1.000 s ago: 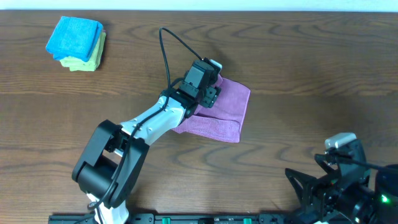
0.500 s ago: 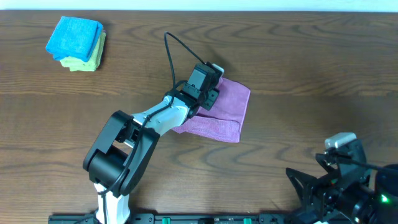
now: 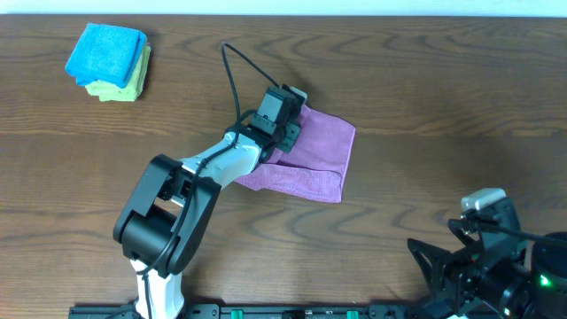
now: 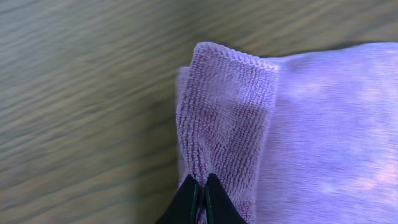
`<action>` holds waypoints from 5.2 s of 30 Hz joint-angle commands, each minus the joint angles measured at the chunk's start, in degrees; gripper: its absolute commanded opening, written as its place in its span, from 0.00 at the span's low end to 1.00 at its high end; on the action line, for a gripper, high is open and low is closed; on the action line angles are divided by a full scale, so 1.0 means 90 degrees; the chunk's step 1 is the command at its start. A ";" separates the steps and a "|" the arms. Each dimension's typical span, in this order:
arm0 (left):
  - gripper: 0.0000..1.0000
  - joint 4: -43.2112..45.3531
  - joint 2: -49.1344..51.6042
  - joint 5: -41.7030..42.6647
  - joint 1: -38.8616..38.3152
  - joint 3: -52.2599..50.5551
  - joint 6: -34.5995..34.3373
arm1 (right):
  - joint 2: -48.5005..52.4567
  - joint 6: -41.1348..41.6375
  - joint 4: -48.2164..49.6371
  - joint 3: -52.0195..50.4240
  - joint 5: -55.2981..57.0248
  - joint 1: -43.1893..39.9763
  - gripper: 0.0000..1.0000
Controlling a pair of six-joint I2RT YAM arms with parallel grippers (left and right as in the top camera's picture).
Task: Fold the cloth
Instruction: 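Reach the left gripper to the cloth's left corner and grasp it, then grasp the cloth's right edge with the right gripper, then pull the cloth's right side outward with the right gripper to unfold it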
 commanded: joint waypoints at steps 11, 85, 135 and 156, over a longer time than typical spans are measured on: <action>0.26 -0.0240 -0.0066 -0.3536 0.0255 0.0134 -0.0172 | -0.0002 -0.0063 0.0049 -0.0041 0.0046 0.0049 0.67; 0.06 0.0177 0.0304 0.1712 0.1486 0.0141 -0.2055 | 0.5741 -0.0838 0.6329 -0.3995 -0.2693 -0.1702 0.52; 0.06 -0.0058 0.0313 0.0646 0.1494 0.0141 -0.2339 | 0.6664 -0.0952 0.5464 -0.3993 -0.4748 -0.0418 0.01; 0.06 0.0019 0.0313 0.0646 0.1498 0.0141 -0.2339 | 0.6664 -0.0952 0.4862 -0.3993 -0.3997 0.0746 0.56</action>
